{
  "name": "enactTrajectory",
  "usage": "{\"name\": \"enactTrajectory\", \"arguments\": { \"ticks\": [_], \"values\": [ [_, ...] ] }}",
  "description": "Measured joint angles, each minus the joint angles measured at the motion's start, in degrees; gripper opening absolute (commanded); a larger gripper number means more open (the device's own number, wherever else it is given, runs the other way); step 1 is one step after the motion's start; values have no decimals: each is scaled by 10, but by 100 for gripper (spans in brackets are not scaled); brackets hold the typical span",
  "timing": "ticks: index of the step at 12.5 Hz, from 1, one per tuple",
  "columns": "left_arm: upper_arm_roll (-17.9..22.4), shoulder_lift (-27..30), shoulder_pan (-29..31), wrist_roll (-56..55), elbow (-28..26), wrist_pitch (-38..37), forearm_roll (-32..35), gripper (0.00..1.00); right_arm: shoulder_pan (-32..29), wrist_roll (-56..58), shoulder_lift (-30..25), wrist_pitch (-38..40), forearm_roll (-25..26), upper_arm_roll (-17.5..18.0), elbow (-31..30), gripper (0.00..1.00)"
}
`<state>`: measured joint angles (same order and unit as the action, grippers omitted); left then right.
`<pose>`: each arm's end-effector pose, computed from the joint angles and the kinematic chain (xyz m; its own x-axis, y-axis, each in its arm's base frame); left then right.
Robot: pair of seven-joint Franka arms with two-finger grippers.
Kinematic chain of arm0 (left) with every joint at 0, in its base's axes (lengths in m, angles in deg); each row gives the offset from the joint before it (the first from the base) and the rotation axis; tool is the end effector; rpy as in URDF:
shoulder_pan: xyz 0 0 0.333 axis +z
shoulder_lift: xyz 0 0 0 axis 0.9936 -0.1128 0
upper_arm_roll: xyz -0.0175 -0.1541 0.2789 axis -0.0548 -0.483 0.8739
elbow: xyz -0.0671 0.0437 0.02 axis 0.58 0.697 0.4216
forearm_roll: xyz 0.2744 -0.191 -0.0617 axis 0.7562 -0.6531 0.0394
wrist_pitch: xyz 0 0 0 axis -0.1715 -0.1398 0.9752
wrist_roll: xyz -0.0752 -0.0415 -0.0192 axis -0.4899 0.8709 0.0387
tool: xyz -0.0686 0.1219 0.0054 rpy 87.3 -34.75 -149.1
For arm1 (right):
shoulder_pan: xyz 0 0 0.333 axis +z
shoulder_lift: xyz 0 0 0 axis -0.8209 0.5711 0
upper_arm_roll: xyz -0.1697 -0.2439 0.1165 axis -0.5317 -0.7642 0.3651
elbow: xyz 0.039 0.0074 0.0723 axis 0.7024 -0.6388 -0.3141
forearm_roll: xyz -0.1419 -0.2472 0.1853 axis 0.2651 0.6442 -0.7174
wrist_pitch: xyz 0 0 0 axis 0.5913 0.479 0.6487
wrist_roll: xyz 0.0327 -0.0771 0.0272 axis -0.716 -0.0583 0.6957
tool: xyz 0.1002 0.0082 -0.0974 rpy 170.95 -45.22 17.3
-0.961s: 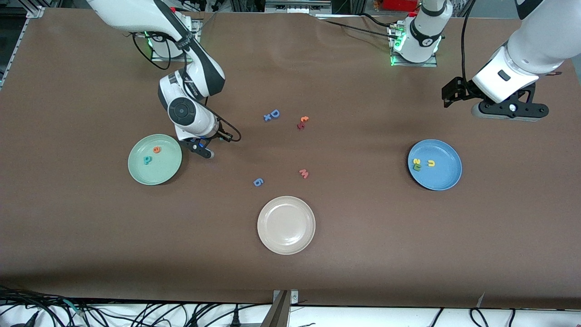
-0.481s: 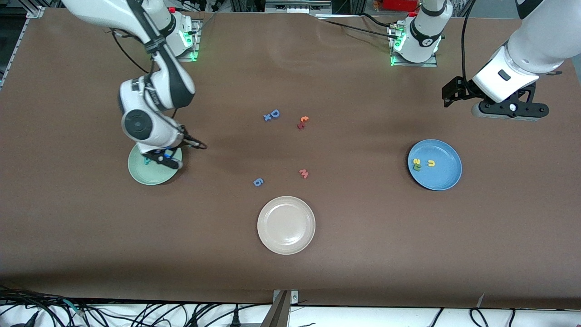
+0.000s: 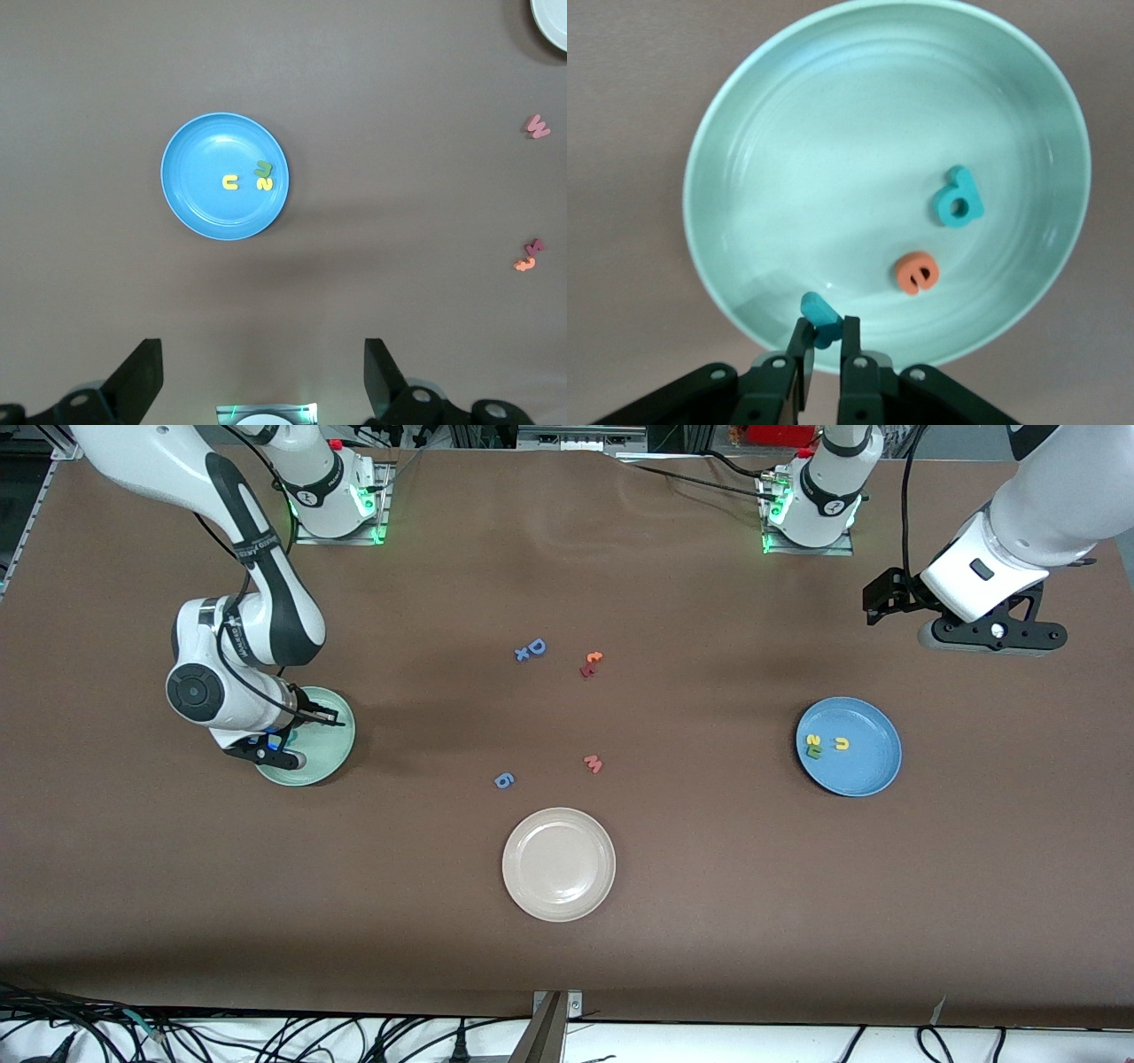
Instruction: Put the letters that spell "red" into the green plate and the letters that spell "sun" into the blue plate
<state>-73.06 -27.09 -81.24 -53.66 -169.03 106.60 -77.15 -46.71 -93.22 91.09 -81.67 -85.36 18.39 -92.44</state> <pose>0.4650 -0.0876 0.5562 0.9861 -0.0716 -0.1498 -0.0774 -0.9965 -0.0327 0.5096 0.0648 0.2309 0.9361 -0.2321 -0.2642 -0.2140 -0.9721 0.0956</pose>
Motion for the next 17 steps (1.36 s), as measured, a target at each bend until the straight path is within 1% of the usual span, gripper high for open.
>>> {"name": "enactTrajectory", "arguments": {
  "ticks": [1, 2, 4, 5, 6, 8, 10, 11, 12, 13, 16, 17],
  "values": [
    [0, 2, 0, 0, 0, 0, 0, 100, -1, 3, 9, -8, 0, 0, 0, 14],
    [0, 5, 0, 0, 0, 0, 0, 100, -1, 3, 15, -15, 0, 0, 0, 30],
    [3, 7, 1, 0, 0, 19, 0, 100, -1, 3, 20, -19, 0, 0, 0, 66],
    [3, 0, 3, 0, -2, 36, 0, 100, -1, 4, 20, -20, 0, 0, 0, 73],
    [3, -12, 5, 0, -2, 46, 0, 100, -1, 5, 20, -20, 0, 0, 1, 78],
    [4, -33, 9, 2, -2, 52, -1, 100, -1, 8, 19, -20, 0, 0, 8, 81],
    [3, -37, 9, 2, -1, 54, -10, 100, -1, 11, 14, -12, 0, 0, 26, 87],
    [3, -37, 9, 2, 3, 54, -10, 100, -1, 12, 8, 8, 0, 0, 41, 94],
    [3, -35, 9, 2, 8, 54, -10, 100, -1, 12, -1, 43, 0, 0, 61, 98],
    [3, -31, 10, 2, 13, 54, -10, 100, -1, 12, -9, 89, 0, 0, 91, 99],
    [2, -19, 10, 2, 22, 53, -11, 100, -1, 12, -26, 258, 0, 0, 210, 100],
    [1, -18, 10, 2, 22, 53, -11, 100, -1, 12, -28, 304, 0, -1, 248, 99]
  ]
}}
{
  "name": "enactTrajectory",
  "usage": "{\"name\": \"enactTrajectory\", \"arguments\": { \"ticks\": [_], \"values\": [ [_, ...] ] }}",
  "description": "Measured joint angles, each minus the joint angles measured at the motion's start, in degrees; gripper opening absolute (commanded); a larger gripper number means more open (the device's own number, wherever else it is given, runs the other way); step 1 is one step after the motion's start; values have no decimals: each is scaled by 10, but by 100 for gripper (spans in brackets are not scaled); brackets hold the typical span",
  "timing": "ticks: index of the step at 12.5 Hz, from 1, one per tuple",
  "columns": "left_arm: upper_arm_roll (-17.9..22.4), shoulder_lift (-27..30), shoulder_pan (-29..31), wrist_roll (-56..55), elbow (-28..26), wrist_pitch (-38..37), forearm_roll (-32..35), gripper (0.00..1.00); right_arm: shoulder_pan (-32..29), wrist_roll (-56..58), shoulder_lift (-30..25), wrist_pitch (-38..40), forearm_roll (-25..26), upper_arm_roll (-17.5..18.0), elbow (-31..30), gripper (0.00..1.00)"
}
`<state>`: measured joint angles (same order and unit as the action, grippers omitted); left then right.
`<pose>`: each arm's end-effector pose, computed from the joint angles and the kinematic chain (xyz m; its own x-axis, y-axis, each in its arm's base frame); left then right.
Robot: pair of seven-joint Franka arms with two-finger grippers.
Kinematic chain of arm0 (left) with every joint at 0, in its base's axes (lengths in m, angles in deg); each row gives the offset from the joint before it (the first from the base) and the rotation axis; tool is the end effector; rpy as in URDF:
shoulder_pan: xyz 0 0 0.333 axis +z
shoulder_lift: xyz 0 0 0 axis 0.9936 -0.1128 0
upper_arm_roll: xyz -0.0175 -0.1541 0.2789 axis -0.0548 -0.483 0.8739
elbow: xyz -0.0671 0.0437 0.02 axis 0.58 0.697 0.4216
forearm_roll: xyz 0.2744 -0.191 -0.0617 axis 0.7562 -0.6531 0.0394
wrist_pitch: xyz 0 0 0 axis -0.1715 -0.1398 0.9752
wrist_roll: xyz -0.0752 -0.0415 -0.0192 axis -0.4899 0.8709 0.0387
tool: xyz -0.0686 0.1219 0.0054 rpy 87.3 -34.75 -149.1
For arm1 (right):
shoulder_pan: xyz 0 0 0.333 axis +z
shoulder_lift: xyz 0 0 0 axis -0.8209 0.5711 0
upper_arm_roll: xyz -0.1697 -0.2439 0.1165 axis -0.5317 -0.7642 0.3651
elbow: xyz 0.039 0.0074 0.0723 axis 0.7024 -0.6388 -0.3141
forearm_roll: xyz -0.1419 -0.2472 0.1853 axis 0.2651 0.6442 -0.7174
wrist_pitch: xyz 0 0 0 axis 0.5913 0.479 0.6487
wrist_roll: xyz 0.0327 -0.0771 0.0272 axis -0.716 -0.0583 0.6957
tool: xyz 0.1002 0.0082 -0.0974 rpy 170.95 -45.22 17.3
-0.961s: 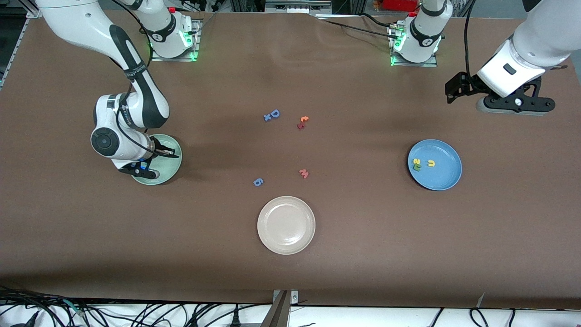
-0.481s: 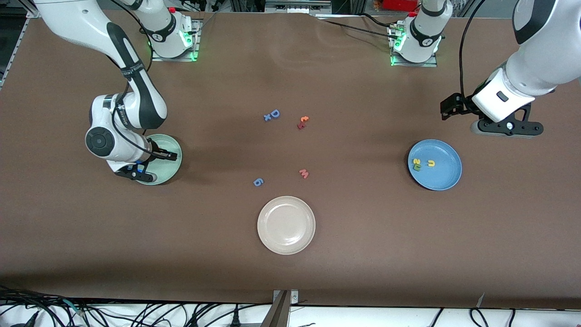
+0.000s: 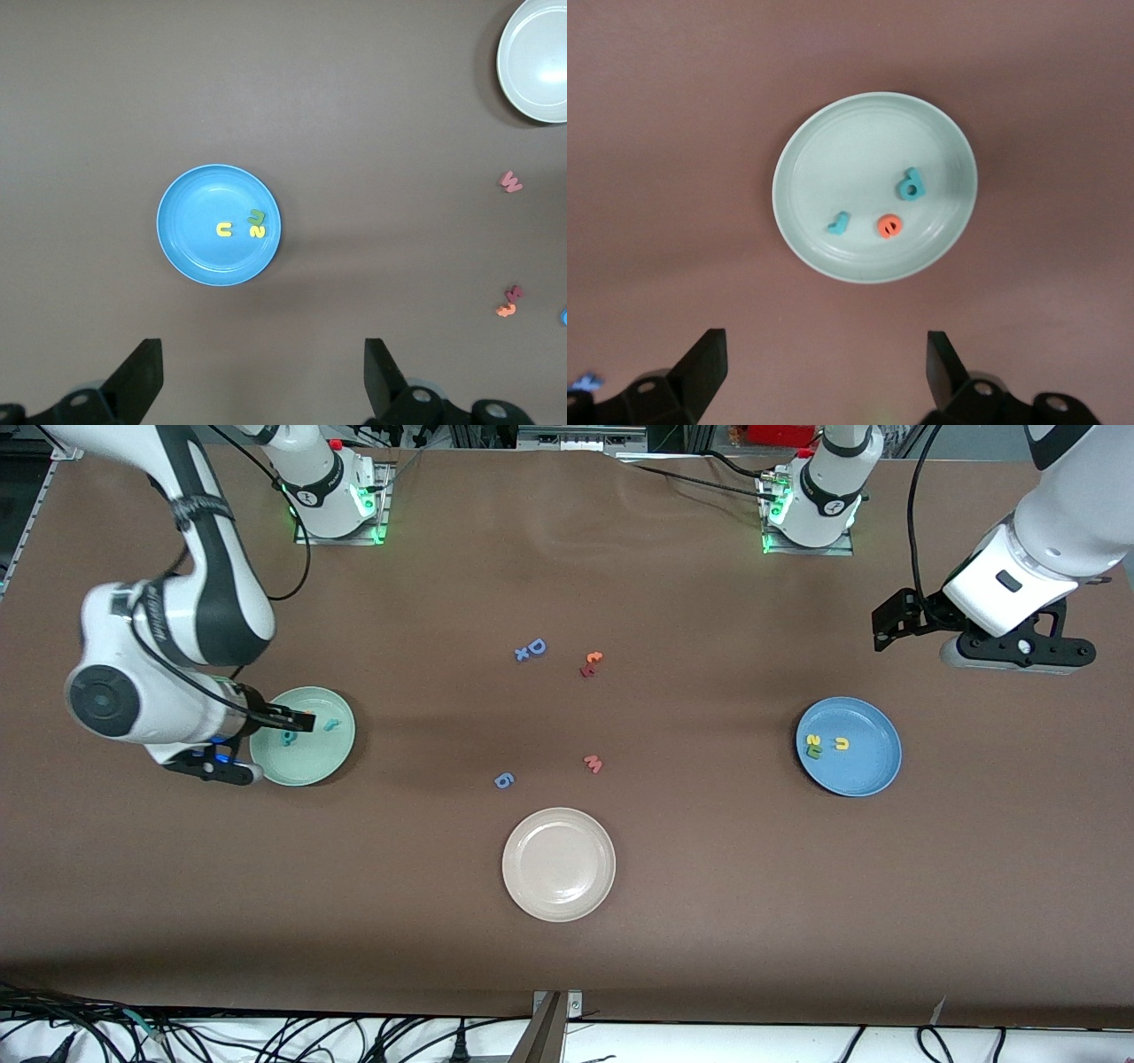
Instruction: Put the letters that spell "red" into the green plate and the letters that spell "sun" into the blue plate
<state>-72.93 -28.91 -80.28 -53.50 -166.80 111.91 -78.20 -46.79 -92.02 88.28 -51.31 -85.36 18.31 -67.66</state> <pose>0.4904 -0.0838 0.5638 0.9969 -0.0588 -0.0531 -0.0587 -0.9983 0.0036 0.5531 0.0708 0.3869 0.9268 -0.2100 -0.3113 -0.1877 -0.9771 0.1004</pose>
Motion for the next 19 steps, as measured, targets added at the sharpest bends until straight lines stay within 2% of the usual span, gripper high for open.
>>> {"name": "enactTrajectory", "arguments": {
  "ticks": [3, 5, 8, 12, 16, 19],
  "values": [
    [0, 0, 0, 0, 0, 0, 0, 100, 0, 10, -4, 89, 0, -7, 84, 99],
    [1, 0, 1, 0, 10, -1, 0, 100, 0, 35, -26, 97, 0, -15, 99, 98],
    [2, 1, 4, -1, 43, -16, 0, 100, -4, 72, -69, 81, 0, -30, 96, 99],
    [2, -1, 6, -1, 49, -20, 0, 100, -10, 93, -117, 17, 1, -31, 47, 99],
    [6, -4, 5, -1, 48, -23, 0, 100, -10, 107, -121, 2, 3, -31, 42, 99],
    [36, -8, -16, -1, 47, -24, 0, 100, -11, 109, -121, 1, 3, -34, 41, 100]
  ]
}}
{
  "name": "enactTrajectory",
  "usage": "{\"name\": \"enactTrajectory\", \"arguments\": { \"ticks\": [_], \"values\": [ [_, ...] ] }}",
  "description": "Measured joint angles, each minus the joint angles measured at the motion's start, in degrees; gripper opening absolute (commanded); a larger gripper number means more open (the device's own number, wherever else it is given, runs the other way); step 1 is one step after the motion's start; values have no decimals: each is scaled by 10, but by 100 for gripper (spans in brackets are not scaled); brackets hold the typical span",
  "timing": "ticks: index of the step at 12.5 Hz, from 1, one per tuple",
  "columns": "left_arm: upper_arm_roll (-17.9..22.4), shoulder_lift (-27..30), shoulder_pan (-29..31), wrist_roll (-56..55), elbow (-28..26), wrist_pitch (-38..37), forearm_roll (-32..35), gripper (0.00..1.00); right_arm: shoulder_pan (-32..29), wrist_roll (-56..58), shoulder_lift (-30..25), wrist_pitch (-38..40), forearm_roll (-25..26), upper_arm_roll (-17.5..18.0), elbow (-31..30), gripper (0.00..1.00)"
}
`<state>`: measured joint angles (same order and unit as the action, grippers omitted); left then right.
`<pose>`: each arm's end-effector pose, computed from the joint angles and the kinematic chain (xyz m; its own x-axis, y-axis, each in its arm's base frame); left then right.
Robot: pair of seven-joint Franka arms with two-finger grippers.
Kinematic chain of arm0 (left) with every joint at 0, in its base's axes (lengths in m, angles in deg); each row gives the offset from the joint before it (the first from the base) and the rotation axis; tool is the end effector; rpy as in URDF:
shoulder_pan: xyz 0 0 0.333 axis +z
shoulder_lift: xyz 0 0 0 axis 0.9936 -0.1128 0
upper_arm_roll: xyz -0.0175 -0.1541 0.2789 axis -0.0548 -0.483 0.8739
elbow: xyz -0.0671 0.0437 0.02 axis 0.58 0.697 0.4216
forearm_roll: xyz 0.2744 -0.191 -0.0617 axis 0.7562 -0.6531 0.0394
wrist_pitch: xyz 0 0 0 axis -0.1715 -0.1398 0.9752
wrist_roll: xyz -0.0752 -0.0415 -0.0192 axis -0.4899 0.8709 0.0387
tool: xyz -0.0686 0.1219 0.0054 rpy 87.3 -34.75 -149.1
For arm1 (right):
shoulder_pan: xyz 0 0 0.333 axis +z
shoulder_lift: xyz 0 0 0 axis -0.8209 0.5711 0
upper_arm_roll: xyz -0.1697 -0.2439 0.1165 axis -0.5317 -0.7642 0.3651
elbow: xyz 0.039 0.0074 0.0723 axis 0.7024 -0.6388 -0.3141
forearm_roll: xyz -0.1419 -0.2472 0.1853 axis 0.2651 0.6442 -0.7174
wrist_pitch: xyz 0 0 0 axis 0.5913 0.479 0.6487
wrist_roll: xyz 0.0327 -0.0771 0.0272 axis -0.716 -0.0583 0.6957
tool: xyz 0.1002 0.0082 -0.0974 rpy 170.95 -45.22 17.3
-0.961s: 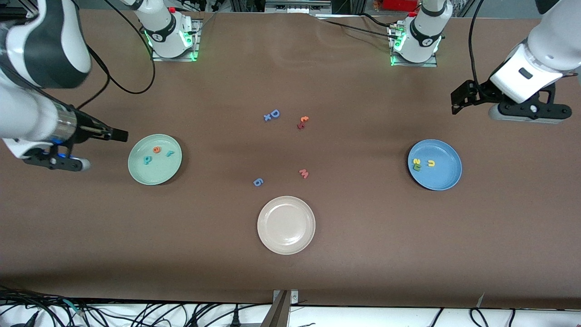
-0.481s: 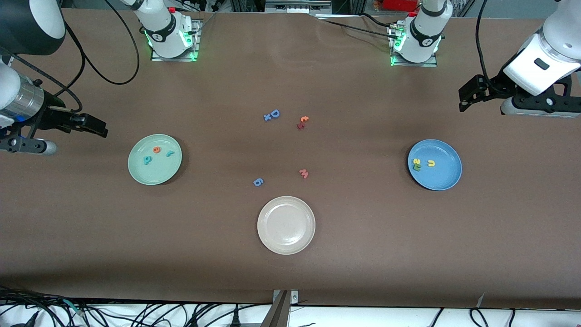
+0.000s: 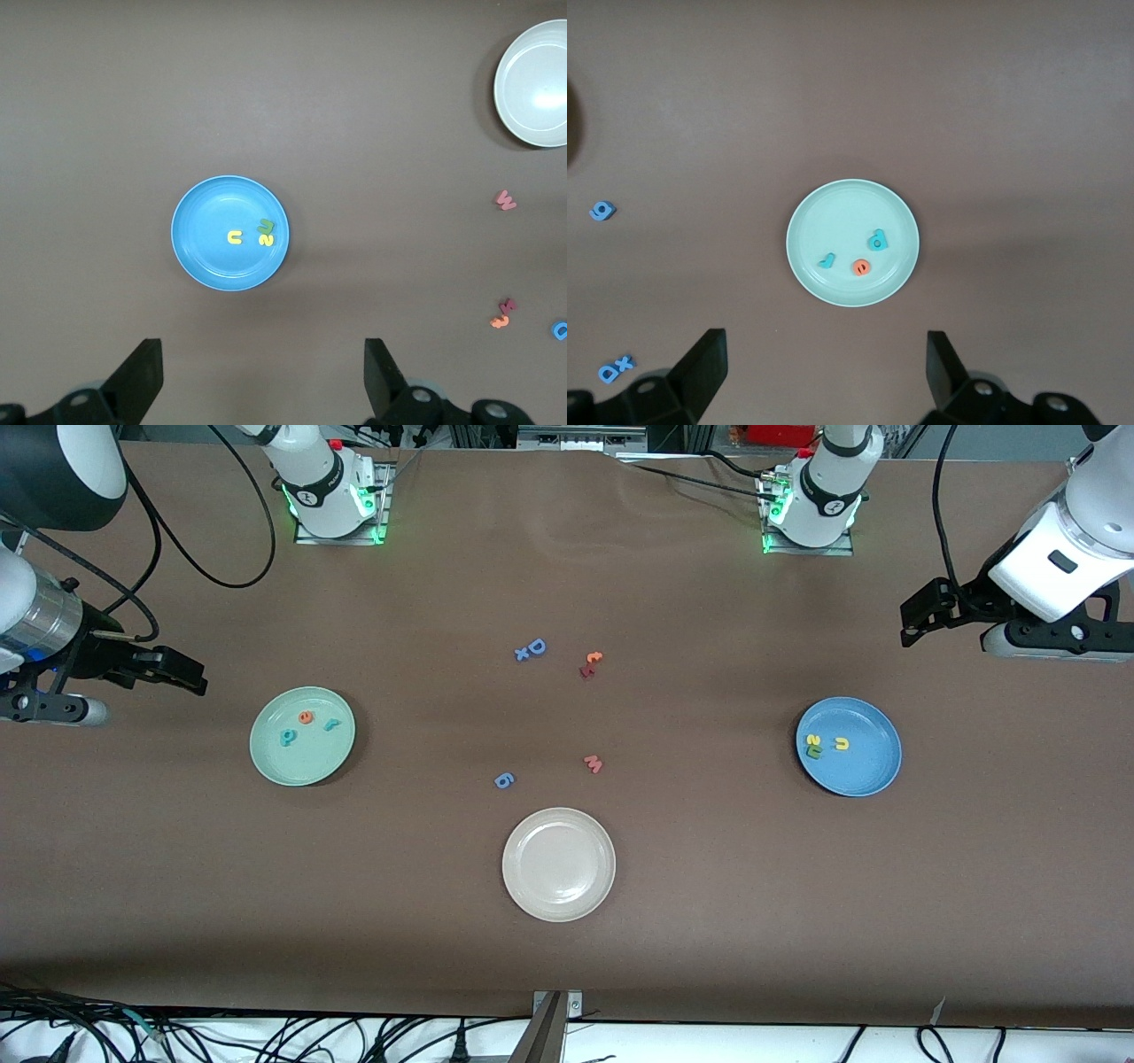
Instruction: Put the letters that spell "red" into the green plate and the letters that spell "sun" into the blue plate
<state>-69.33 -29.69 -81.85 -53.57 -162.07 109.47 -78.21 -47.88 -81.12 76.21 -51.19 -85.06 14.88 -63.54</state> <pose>0.4966 -0.0663 0.5879 0.9994 -0.0229 -0.0270 -0.0227 -0.9997 0.0089 0.5417 0.0271 0.5322 0.9945 -0.0917 -0.0514 -0.0913 -0.9958 0.0100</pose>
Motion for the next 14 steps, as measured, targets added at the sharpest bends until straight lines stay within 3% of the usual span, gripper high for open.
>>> {"name": "enactTrajectory", "arguments": {
  "ticks": [14],
  "values": [
    [7, 0, -18, 0, 3, -38, 0, 100, 2, 9, 0, -23, 18, -7, 5, 100]
  ]
}}
